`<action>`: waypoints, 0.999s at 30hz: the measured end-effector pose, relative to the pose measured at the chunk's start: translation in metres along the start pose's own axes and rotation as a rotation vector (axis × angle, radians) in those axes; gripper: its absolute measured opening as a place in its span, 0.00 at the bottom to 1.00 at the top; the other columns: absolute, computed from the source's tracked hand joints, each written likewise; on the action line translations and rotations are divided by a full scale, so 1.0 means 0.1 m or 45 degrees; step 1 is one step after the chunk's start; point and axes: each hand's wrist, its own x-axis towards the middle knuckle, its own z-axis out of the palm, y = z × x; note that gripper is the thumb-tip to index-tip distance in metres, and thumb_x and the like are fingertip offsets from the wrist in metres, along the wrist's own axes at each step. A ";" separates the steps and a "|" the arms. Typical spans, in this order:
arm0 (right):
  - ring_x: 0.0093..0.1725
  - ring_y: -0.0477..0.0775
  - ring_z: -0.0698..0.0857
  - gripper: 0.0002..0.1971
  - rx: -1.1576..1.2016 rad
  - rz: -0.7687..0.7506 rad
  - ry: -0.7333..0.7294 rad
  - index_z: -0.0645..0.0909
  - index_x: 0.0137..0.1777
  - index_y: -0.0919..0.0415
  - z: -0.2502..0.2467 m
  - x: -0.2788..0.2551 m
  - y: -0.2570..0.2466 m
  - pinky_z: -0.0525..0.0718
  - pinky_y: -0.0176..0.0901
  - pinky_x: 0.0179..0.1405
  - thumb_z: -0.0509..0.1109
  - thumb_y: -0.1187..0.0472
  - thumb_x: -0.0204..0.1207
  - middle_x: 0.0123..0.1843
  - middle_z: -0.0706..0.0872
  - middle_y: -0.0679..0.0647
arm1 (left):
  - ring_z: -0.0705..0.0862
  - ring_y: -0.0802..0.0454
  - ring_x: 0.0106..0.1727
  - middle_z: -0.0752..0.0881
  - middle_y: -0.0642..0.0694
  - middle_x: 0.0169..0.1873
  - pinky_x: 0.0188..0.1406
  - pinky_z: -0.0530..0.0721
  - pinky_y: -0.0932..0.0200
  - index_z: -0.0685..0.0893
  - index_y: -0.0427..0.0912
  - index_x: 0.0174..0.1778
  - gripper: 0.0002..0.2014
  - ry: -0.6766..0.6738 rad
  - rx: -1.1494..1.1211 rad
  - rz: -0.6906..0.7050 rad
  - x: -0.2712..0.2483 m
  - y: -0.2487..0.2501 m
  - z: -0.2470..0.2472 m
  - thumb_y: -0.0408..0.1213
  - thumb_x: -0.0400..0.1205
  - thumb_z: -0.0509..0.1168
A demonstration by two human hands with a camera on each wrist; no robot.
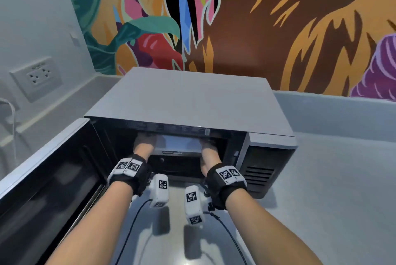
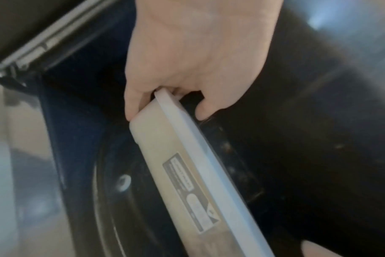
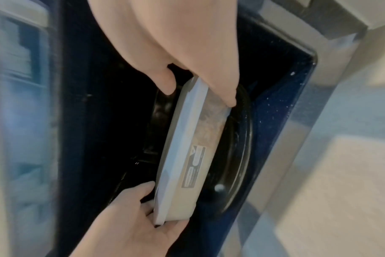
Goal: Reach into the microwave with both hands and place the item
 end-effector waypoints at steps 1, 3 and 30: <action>0.70 0.52 0.70 0.25 0.055 -0.049 -0.004 0.59 0.80 0.65 -0.03 0.02 0.04 0.71 0.37 0.66 0.54 0.59 0.85 0.82 0.64 0.59 | 0.75 0.31 0.72 0.75 0.24 0.72 0.68 0.75 0.49 0.72 0.23 0.72 0.21 0.112 -0.077 0.020 -0.10 0.02 -0.02 0.31 0.85 0.54; 0.75 0.54 0.68 0.30 -0.046 -0.144 -0.103 0.55 0.81 0.60 -0.11 -0.02 0.20 0.67 0.45 0.73 0.60 0.55 0.82 0.81 0.64 0.56 | 0.78 0.30 0.68 0.79 0.26 0.68 0.67 0.77 0.45 0.74 0.28 0.69 0.23 0.296 -0.166 0.042 -0.30 -0.04 -0.04 0.41 0.84 0.56; 0.79 0.58 0.65 0.25 -0.084 -0.225 0.181 0.57 0.81 0.62 -3.61 -1.24 1.46 0.61 0.50 0.78 0.55 0.61 0.84 0.81 0.65 0.57 | 0.77 0.42 0.66 0.78 0.41 0.71 0.72 0.74 0.48 0.68 0.42 0.75 0.23 -0.317 -0.431 0.110 -3.13 -0.68 2.24 0.33 0.82 0.51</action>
